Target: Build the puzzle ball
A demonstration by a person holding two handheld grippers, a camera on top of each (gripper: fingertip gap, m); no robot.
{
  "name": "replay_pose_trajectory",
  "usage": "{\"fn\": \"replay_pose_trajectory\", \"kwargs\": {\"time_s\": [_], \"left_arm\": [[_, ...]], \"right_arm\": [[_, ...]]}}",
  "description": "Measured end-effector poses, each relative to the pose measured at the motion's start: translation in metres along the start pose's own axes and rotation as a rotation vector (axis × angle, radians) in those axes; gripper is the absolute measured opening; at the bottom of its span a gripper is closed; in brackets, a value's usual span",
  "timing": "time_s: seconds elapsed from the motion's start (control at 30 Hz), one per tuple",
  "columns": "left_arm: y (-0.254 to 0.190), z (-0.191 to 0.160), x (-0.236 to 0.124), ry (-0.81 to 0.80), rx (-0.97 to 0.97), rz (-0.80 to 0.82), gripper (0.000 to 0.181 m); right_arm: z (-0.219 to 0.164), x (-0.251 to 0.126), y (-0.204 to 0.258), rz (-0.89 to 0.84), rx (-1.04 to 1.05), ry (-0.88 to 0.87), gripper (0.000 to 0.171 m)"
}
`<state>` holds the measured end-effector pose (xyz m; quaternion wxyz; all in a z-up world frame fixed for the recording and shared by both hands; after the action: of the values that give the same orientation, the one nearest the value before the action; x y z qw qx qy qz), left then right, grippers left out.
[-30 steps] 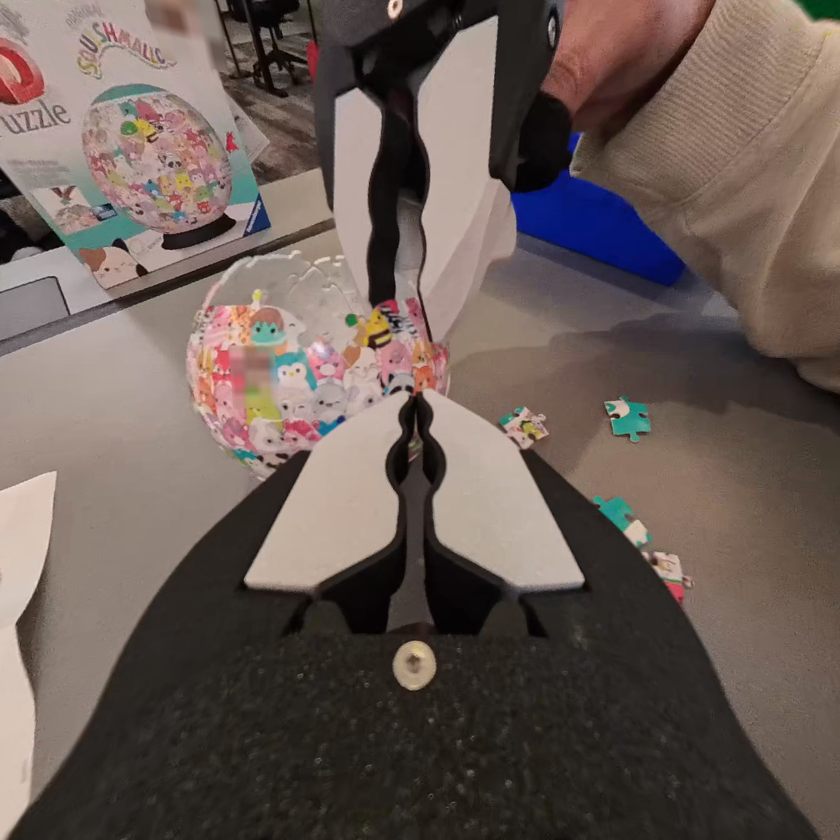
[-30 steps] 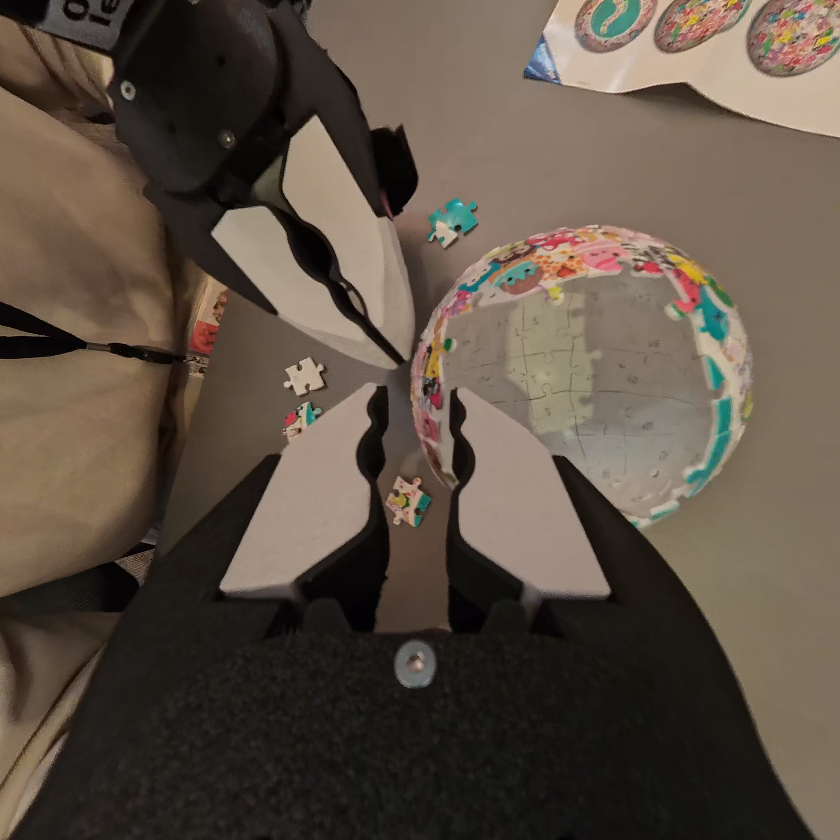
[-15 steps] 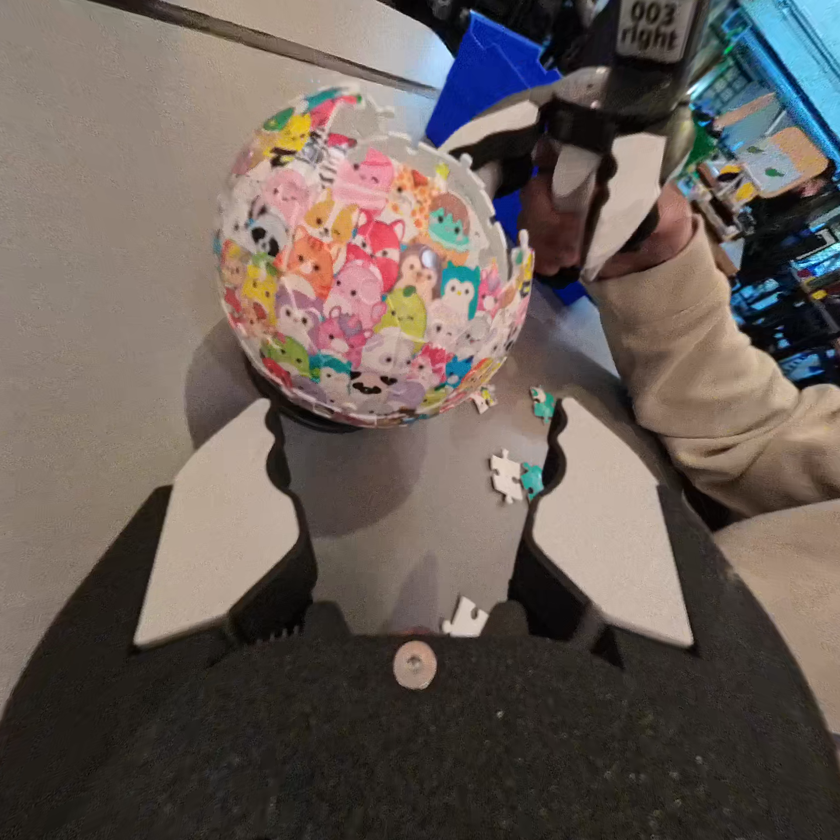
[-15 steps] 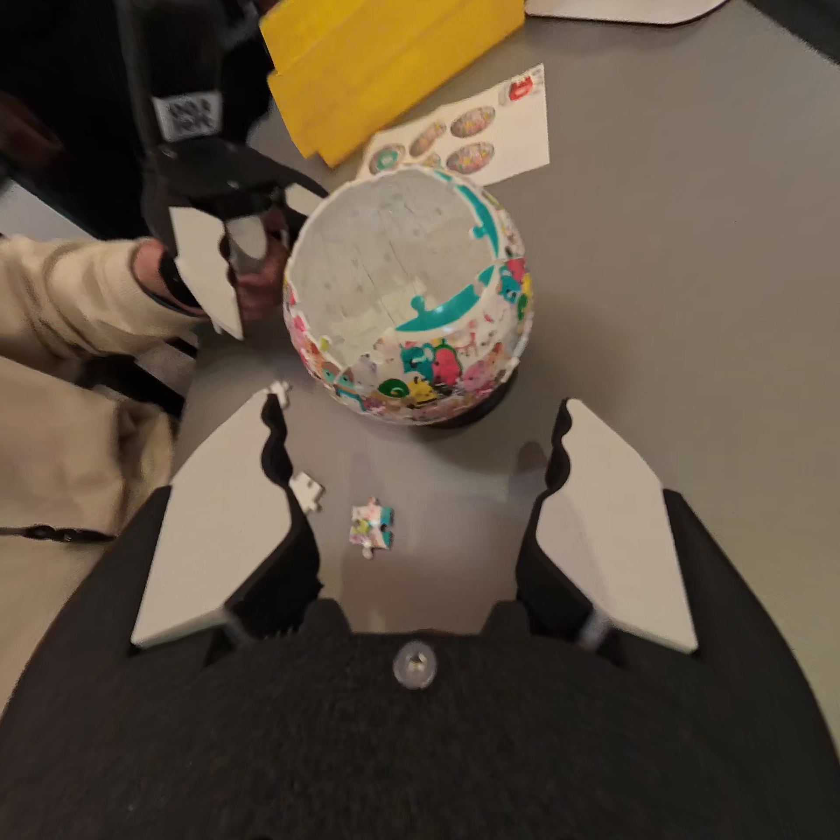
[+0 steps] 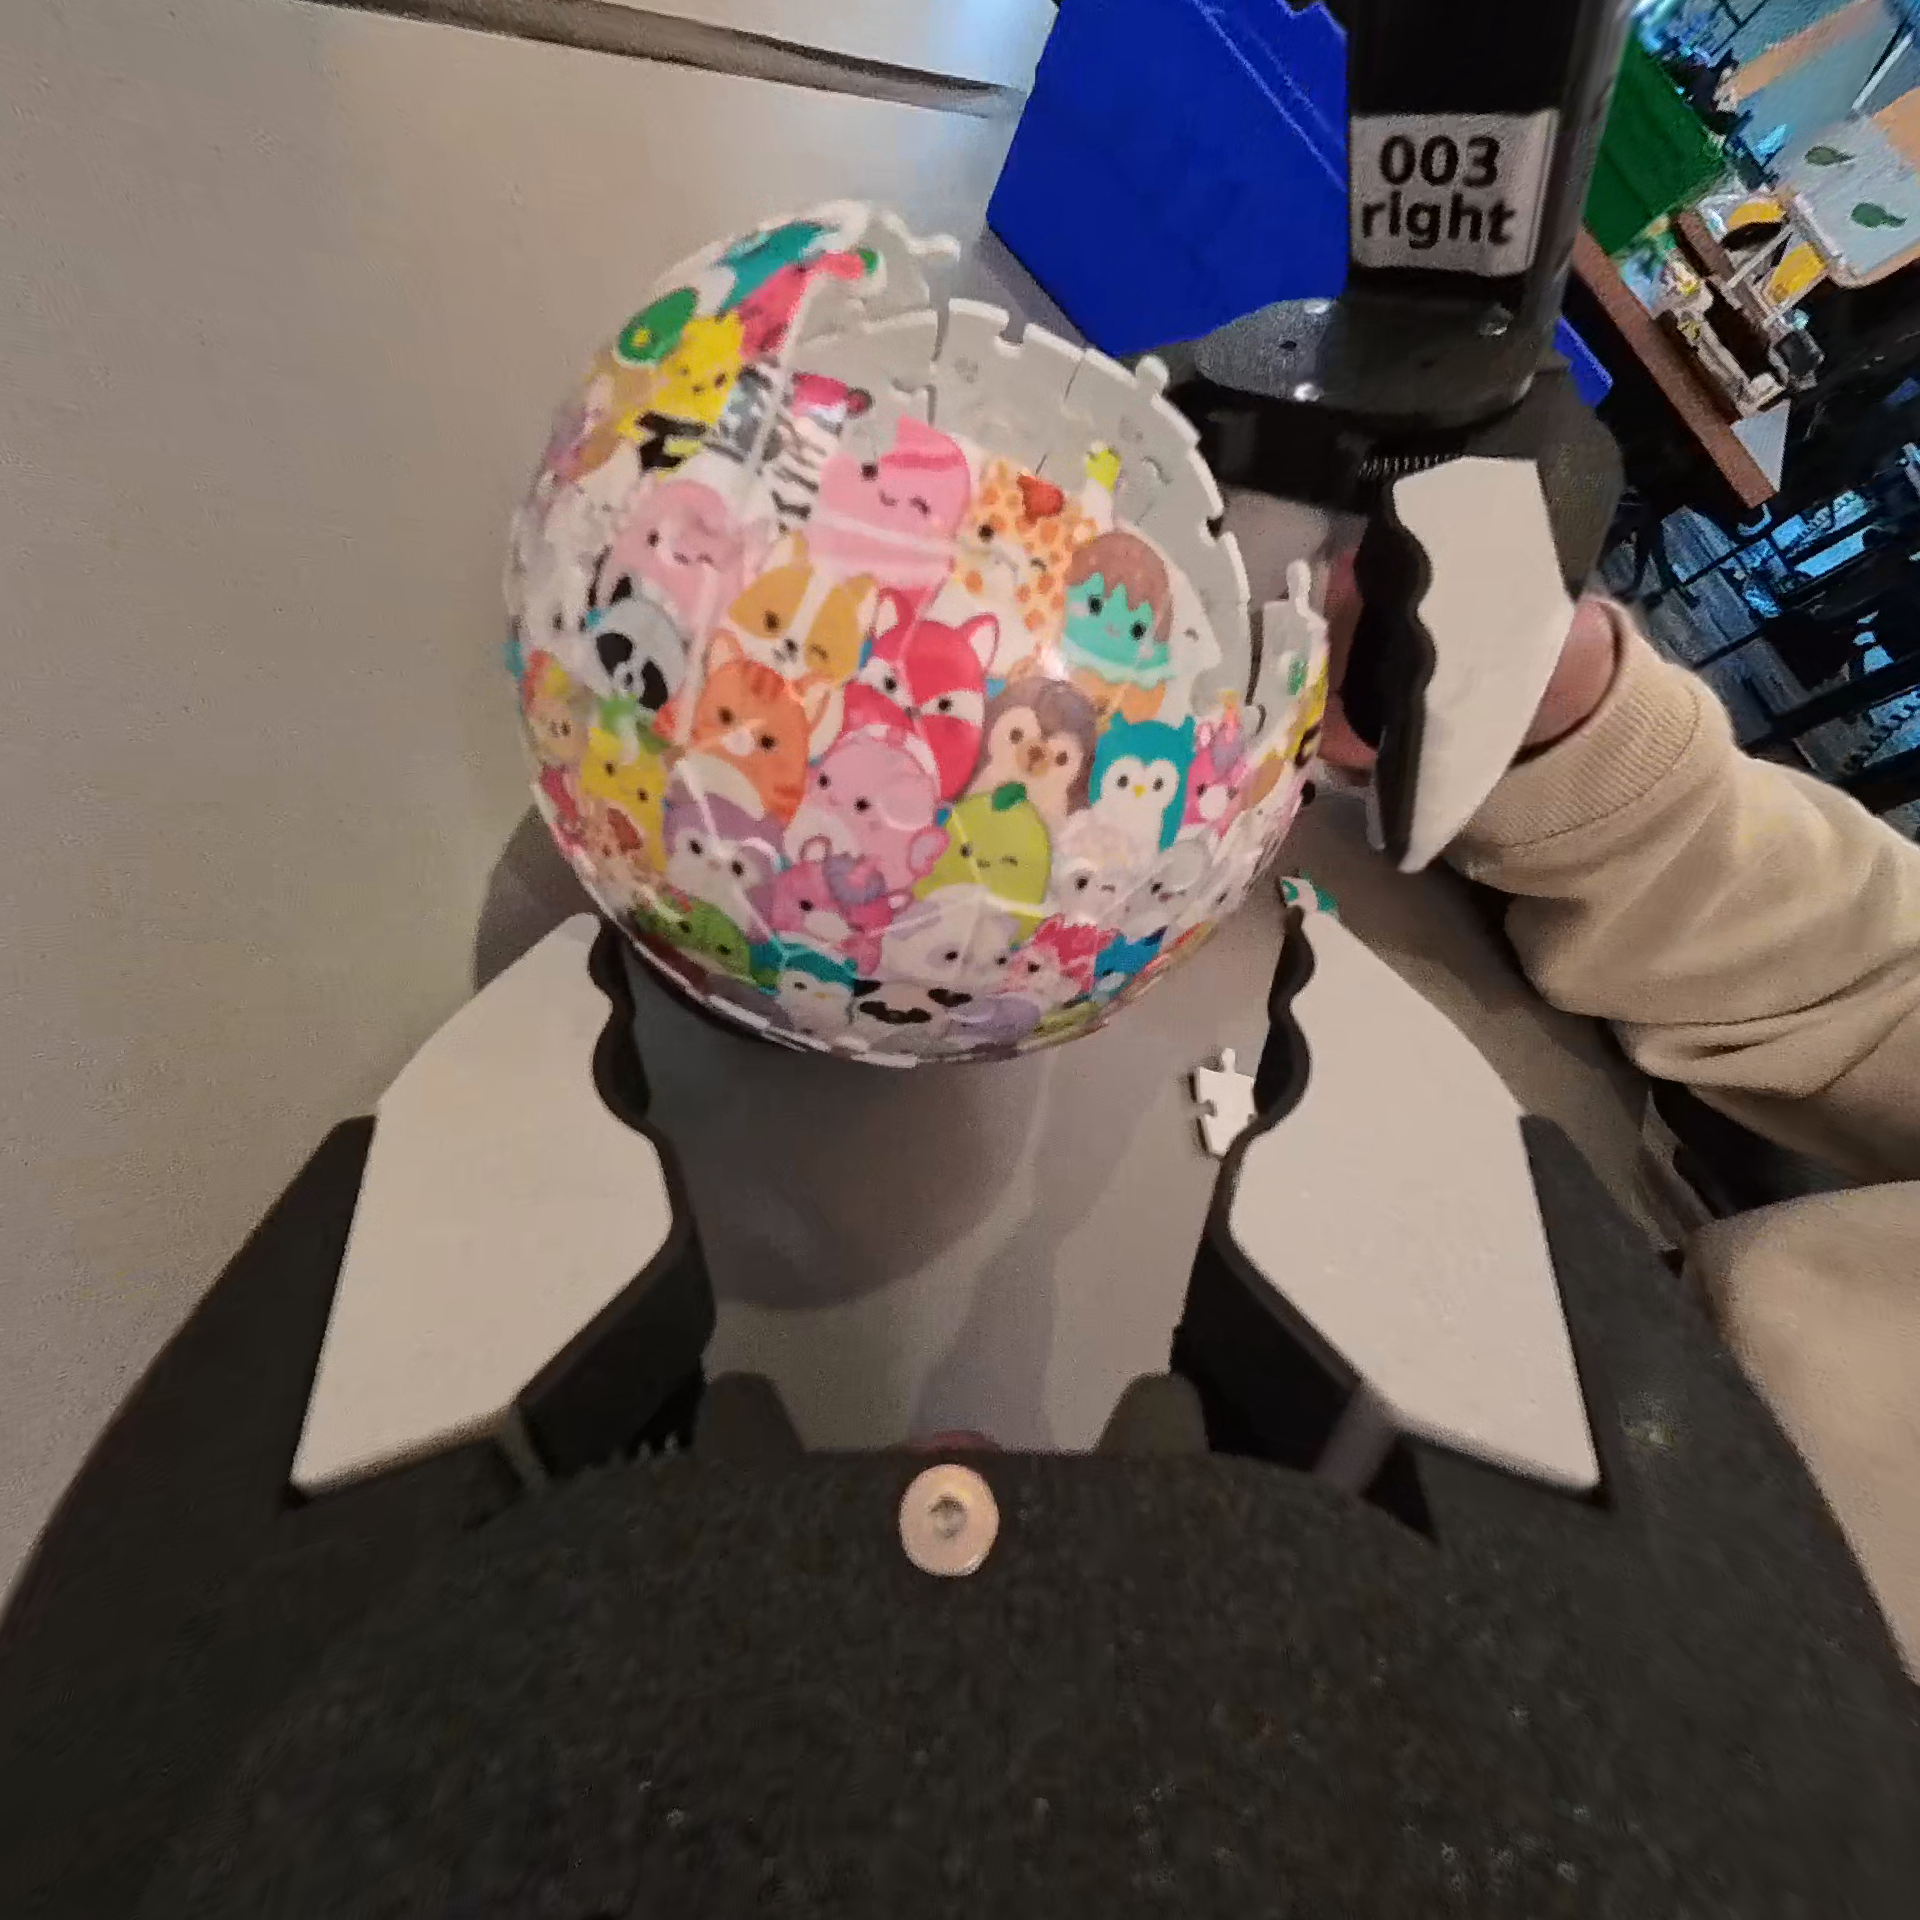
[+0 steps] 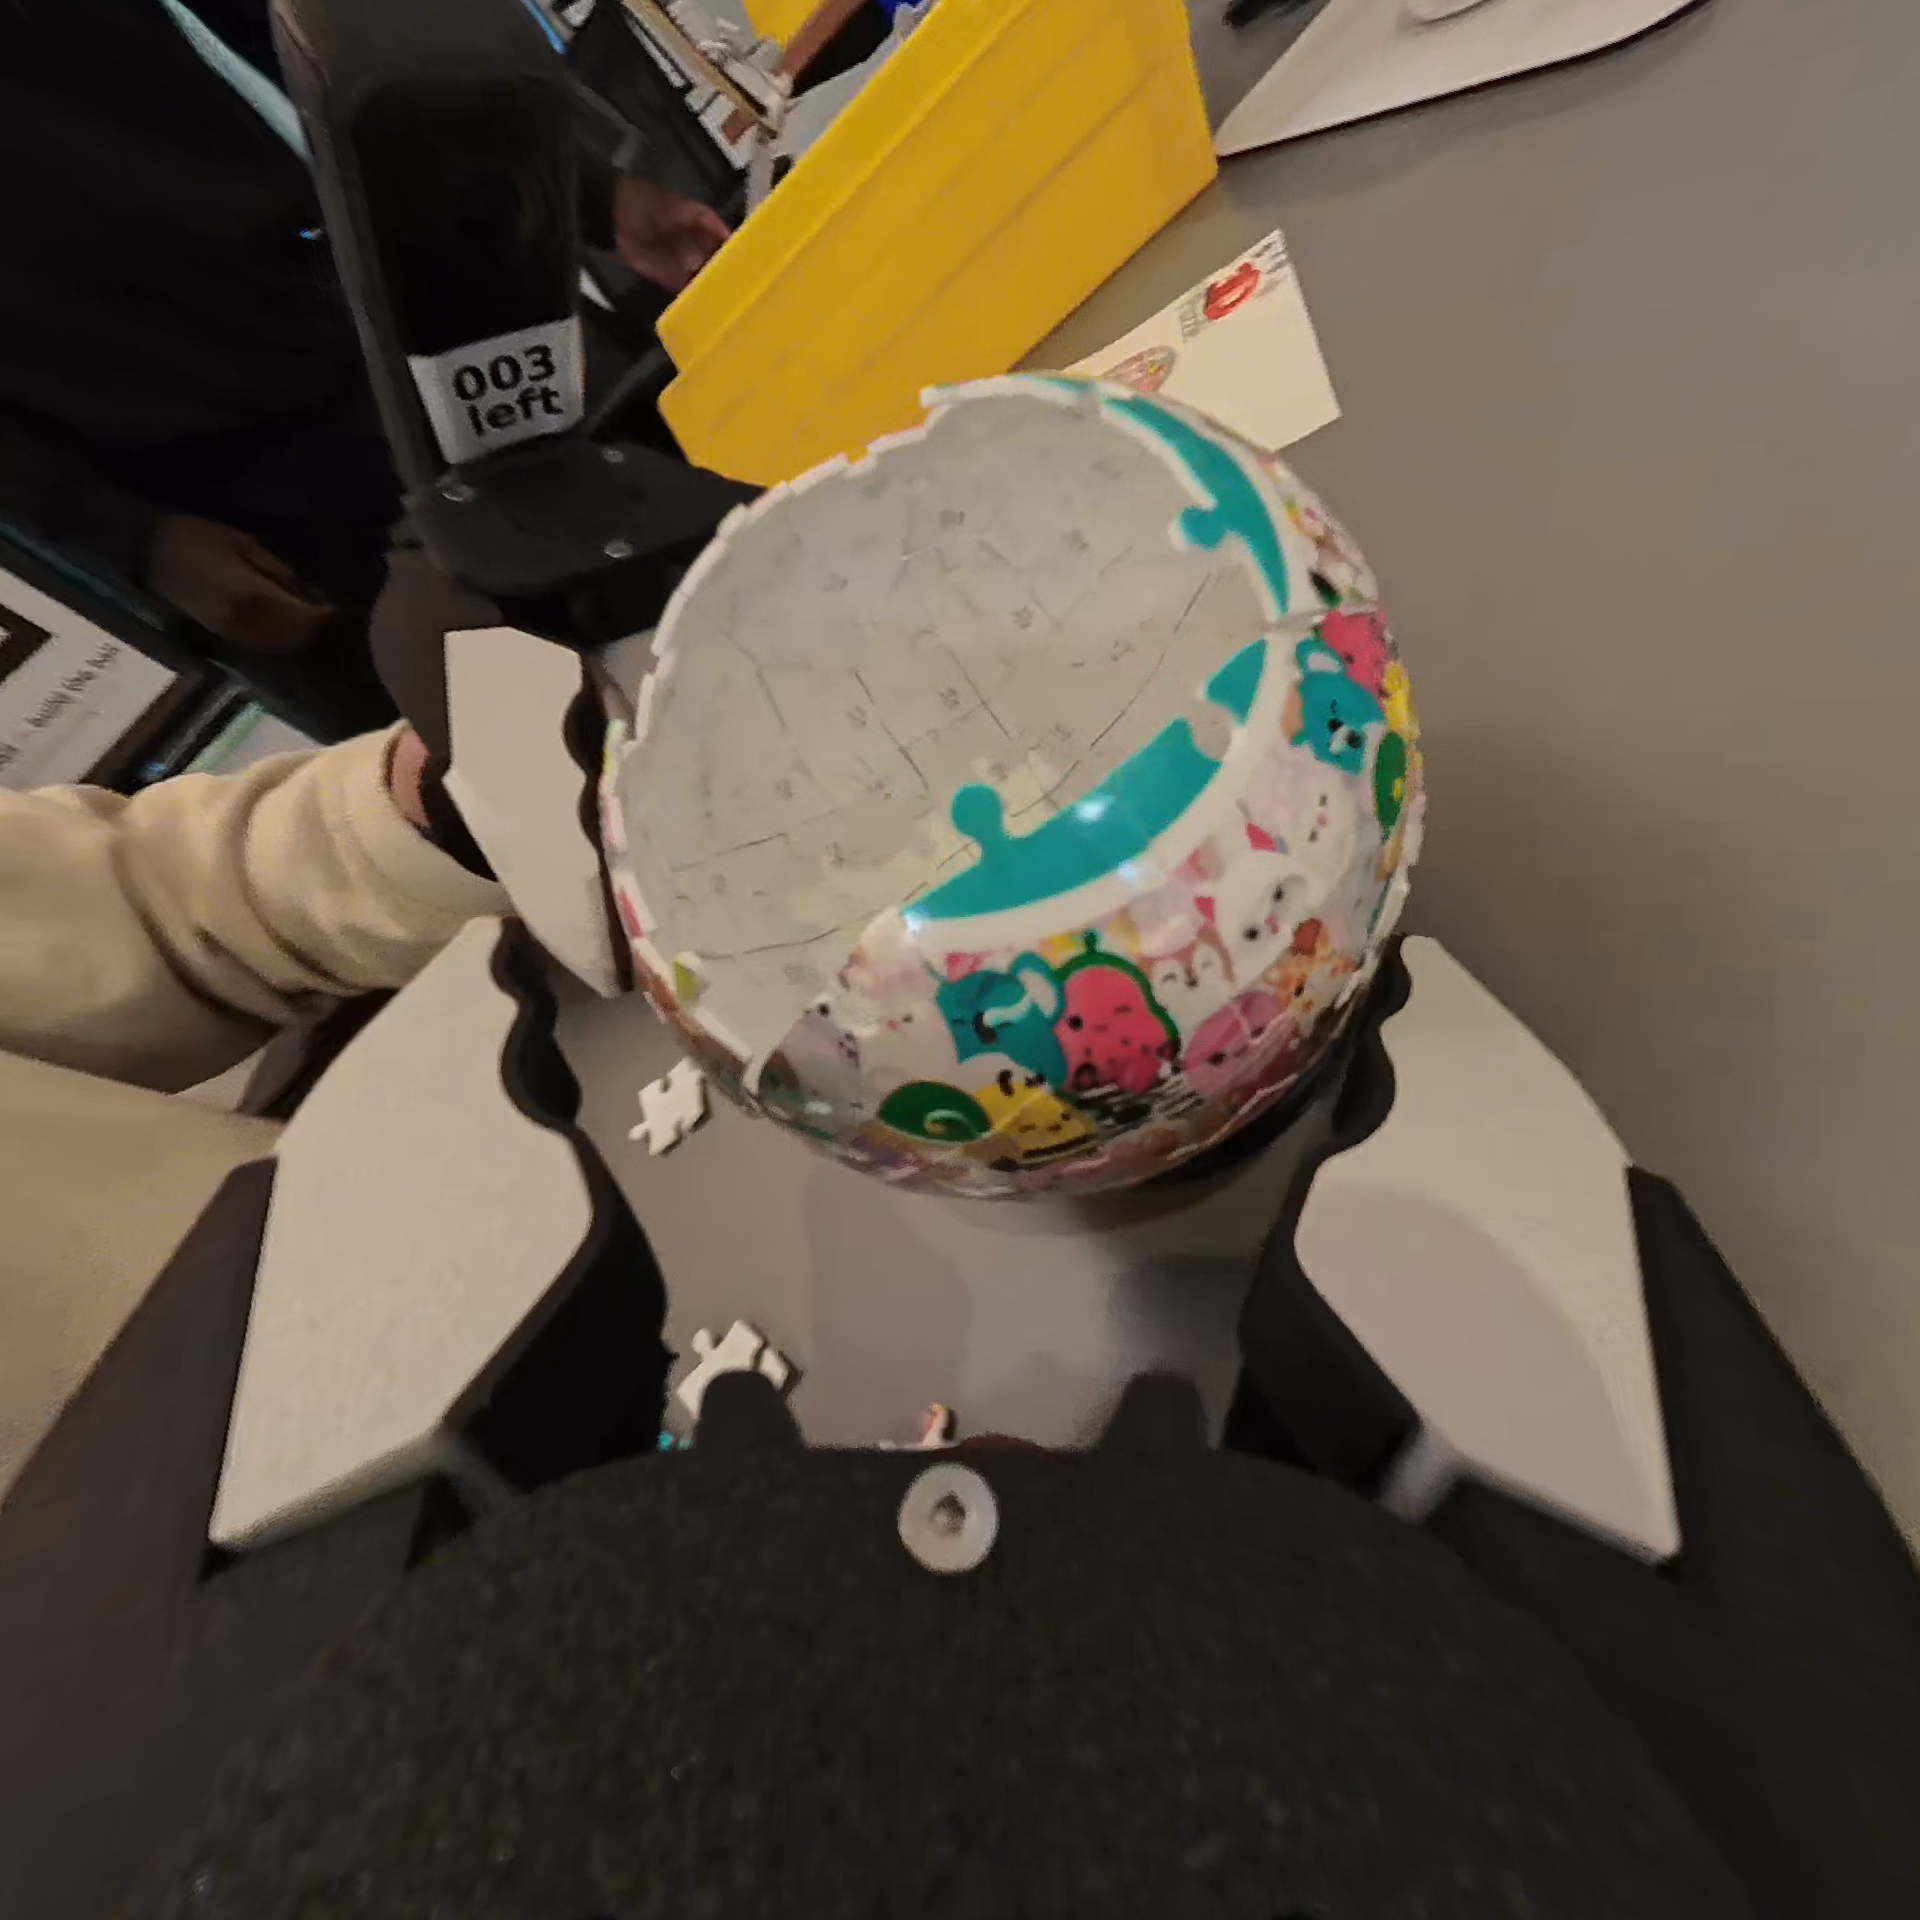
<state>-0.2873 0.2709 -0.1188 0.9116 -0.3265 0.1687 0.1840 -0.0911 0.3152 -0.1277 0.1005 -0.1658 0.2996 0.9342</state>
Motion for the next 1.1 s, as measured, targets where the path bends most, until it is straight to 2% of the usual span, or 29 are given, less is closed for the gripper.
{"fn": "replay_pose_trajectory", "kwargs": {"time_s": [0.13, 0.33, 0.57, 0.63, 0.7, 0.8, 1.1], "left_arm": [[0.003, 0.002, 0.002, 0.015, 0.058, -0.007, 0.117], [0.001, -0.002, 0.006, 0.034, 0.121, -0.035, 0.125], [0.002, -0.004, 0.007, 0.043, 0.135, -0.026, 0.123], [0.004, -0.004, 0.006, 0.040, 0.132, -0.037, 0.115], [0.006, -0.006, 0.003, 0.030, 0.120, -0.049, 0.108], [0.009, -0.007, 0.001, 0.022, 0.108, -0.058, 0.100], [0.016, 0.000, 0.004, 0.072, 0.171, -0.095, 0.101]], "right_arm": [[-0.004, 0.005, 0.009, -0.117, -0.019, -0.028, 0.144], [-0.006, 0.007, 0.012, -0.239, -0.051, -0.088, 0.136], [-0.005, 0.007, 0.013, -0.264, -0.085, -0.091, 0.135], [-0.005, 0.006, 0.013, -0.253, -0.095, -0.086, 0.135], [-0.007, 0.006, 0.014, -0.209, -0.125, -0.082, 0.143], [-0.013, 0.002, 0.010, -0.172, -0.153, -0.036, 0.142], [-0.023, -0.001, 0.019, -0.228, -0.196, -0.006, 0.145]]}}
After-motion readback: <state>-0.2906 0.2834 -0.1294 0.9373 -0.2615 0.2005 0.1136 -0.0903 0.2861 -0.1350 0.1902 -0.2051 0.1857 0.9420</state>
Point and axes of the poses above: each gripper's, where its closed fingertips meet, x out along the fingers, z out of its top, y = z × x across the jaws, the point moved 10 cm from there along -x, back along the fingers, and after that the axes turned 6 degrees about -z, right-handed, at the moved point
